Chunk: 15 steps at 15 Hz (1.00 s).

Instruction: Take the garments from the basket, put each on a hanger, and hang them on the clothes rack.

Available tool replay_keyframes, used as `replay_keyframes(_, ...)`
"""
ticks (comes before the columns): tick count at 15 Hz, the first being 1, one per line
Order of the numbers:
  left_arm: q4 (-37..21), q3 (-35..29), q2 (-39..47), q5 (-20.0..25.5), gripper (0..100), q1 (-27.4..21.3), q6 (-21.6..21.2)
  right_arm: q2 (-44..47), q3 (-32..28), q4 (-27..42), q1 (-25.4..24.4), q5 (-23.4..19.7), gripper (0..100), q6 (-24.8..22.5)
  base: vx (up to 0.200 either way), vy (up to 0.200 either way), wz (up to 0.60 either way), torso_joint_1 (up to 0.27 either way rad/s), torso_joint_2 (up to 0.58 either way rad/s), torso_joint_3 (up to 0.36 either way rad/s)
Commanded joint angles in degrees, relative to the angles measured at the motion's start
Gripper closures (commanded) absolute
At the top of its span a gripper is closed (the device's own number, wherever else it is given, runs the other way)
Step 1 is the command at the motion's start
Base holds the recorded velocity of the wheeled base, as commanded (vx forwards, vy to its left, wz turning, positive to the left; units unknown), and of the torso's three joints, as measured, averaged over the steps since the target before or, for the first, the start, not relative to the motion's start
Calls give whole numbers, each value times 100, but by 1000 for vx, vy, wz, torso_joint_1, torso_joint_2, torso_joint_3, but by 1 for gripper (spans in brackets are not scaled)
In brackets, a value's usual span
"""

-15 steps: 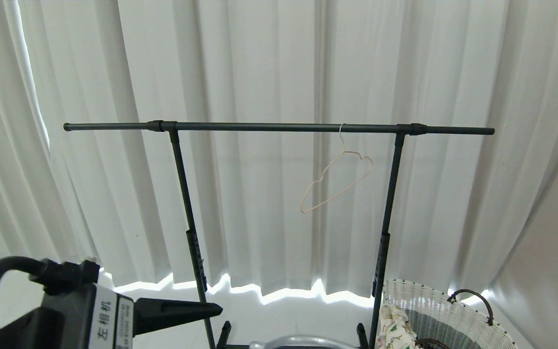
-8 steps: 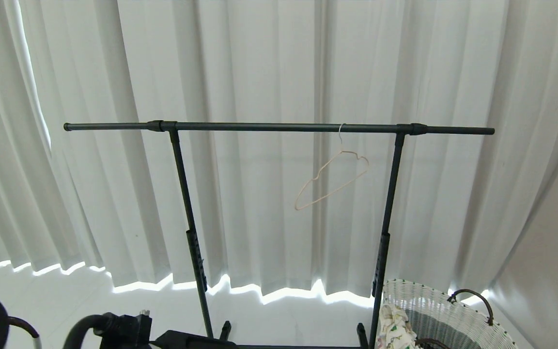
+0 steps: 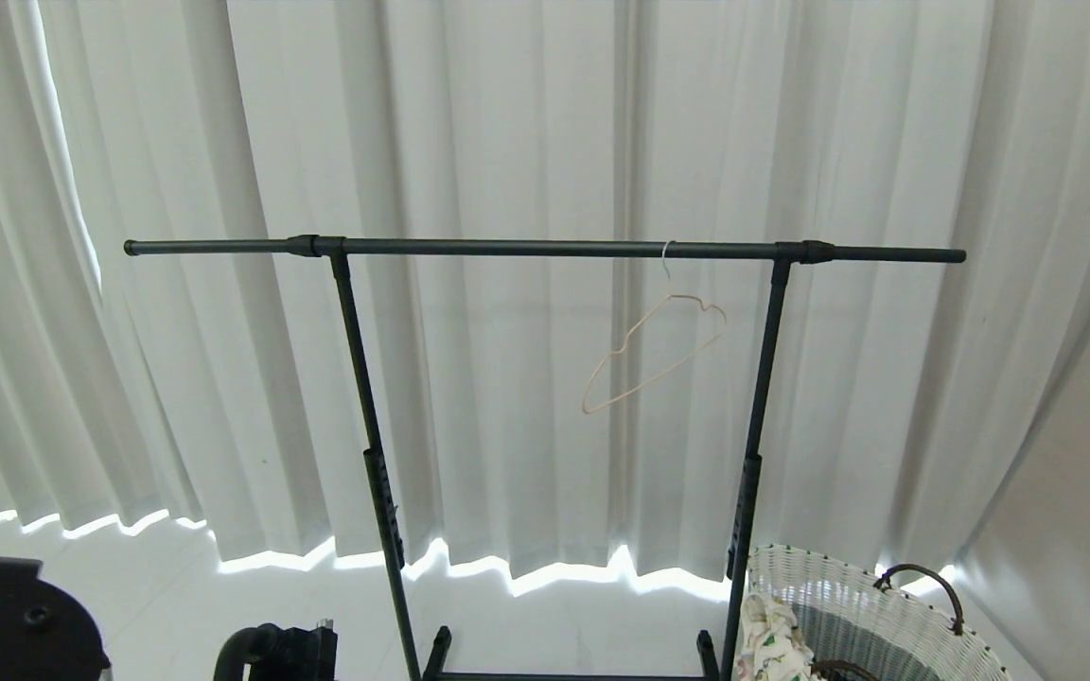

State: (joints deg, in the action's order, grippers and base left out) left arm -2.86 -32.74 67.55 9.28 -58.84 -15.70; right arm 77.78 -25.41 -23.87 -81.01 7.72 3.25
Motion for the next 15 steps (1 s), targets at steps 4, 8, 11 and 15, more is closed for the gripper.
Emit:
replay_keyframes(4, -4, 58, 22, -40, 100, 277, 6, 10, 44, -4, 15, 28, 0, 0, 0, 0, 0, 0, 0, 0)
replay_keyframes(8, 172, 418, -145, -1314, 100, 409, -21, -114, 176, -12, 234, 327, 0, 8, 0, 0, 0, 0, 0, 0)
replay_keyframes(11, 436, 550, -225, -1938, 100, 514, -12, -105, 176, -12, 533, 380, 0, 44, 0, 0, 0, 0, 0, 0)
replay_keyframes(15, 445, -74, -137, -2352, 100, 971, 32, 18, 167, -30, 876, 380, 0, 96, 0, 0, 0, 0, 0, 0)
